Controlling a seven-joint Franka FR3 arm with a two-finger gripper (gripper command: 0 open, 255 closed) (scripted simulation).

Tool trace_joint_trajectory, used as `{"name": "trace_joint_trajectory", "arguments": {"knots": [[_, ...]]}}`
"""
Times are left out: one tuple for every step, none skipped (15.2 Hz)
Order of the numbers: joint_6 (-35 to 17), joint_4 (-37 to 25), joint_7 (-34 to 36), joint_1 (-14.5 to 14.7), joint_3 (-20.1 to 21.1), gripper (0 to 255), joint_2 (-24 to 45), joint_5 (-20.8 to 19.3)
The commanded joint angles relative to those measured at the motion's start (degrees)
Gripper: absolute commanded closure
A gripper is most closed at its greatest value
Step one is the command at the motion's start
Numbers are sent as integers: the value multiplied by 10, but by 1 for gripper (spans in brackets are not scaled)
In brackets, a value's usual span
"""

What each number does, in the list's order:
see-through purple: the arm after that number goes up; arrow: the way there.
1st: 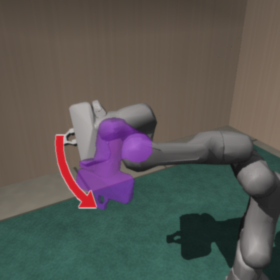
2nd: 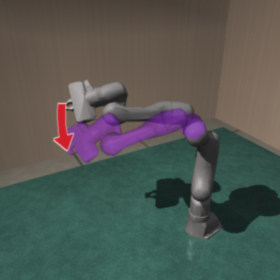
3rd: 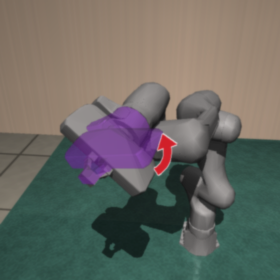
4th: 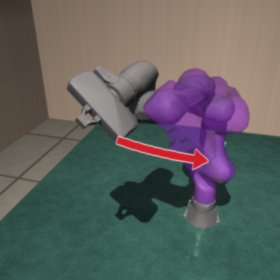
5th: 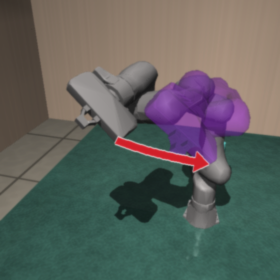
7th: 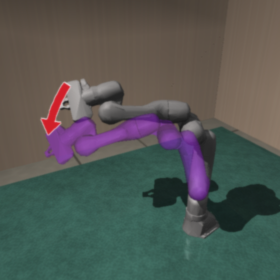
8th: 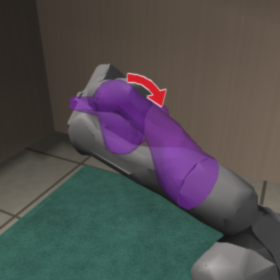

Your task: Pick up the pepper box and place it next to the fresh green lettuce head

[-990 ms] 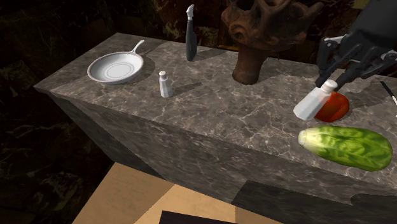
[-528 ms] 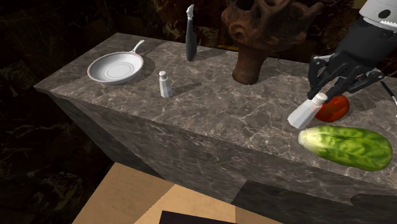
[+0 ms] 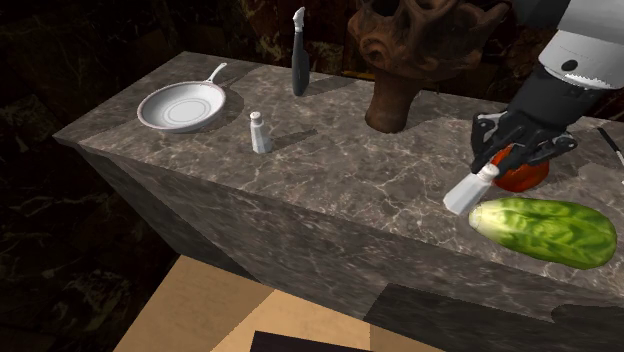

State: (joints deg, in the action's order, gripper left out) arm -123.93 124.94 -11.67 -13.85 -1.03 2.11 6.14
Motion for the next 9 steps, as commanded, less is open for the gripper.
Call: {"name": "trace_joint_trajectory", "arguments": {"knots": [[-15,5,-1,0,0,255,9,1],[-23,9,-2,0,1,255,14,2],[-30,12,-3,0,1,255,18,3],[-37,15,-4,1,1,255,22,3],[-45,17,-5,1,1,255,27,4],[-52,20,-6,1,1,255,32,5],[-59,23,-7,1,1,255,36,6],[-66,25,-8,1,1,255,41,7],[-75,28,-9,1,1,255,47,8]]}}
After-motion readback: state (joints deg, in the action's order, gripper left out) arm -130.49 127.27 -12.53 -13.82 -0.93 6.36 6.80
